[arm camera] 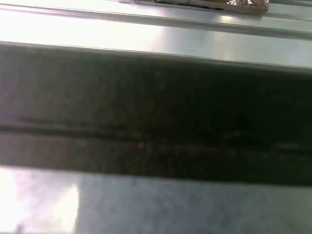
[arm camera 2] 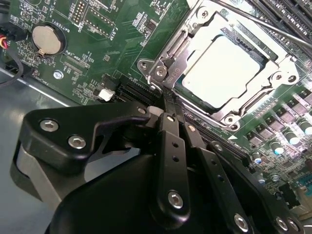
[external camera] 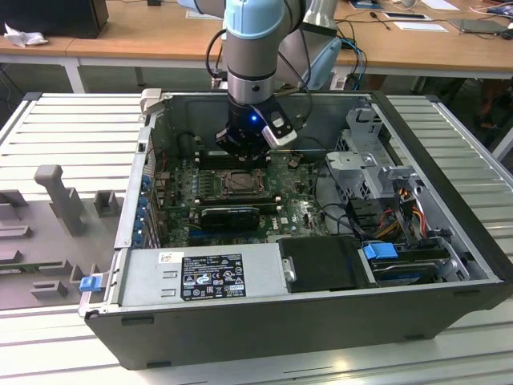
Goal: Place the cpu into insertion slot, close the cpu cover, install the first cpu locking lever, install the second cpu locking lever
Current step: 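Install the first cpu locking lever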
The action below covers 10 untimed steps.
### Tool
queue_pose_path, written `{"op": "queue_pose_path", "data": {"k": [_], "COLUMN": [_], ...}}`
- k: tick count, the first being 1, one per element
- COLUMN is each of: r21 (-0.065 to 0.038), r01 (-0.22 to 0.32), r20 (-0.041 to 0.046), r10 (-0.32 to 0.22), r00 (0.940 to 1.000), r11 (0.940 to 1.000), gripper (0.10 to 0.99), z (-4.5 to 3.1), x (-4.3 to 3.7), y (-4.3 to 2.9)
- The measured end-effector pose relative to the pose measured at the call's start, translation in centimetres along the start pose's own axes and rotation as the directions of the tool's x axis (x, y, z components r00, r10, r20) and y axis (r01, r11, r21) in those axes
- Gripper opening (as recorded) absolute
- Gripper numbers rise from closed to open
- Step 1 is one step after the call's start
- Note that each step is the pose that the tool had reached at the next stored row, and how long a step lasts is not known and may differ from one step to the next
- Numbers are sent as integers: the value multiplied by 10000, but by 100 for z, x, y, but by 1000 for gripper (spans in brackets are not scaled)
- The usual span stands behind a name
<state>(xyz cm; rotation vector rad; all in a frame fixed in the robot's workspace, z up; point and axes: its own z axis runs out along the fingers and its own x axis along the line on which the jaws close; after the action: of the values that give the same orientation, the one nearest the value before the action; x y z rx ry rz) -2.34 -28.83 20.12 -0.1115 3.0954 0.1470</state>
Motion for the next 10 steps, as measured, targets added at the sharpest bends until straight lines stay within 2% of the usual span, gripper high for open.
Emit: {"op": "queue_pose_path", "data": {"k": [5,10], "r21": [-7,-128], "r01": [4,24], "r20": [-4,7], "r10": [-4,-23], "r00": [10000,10000], "r11": [10000,9999], "gripper": [106,106], "z": [14,16], "x": [-6,-19], "y": [-4,-4]}}
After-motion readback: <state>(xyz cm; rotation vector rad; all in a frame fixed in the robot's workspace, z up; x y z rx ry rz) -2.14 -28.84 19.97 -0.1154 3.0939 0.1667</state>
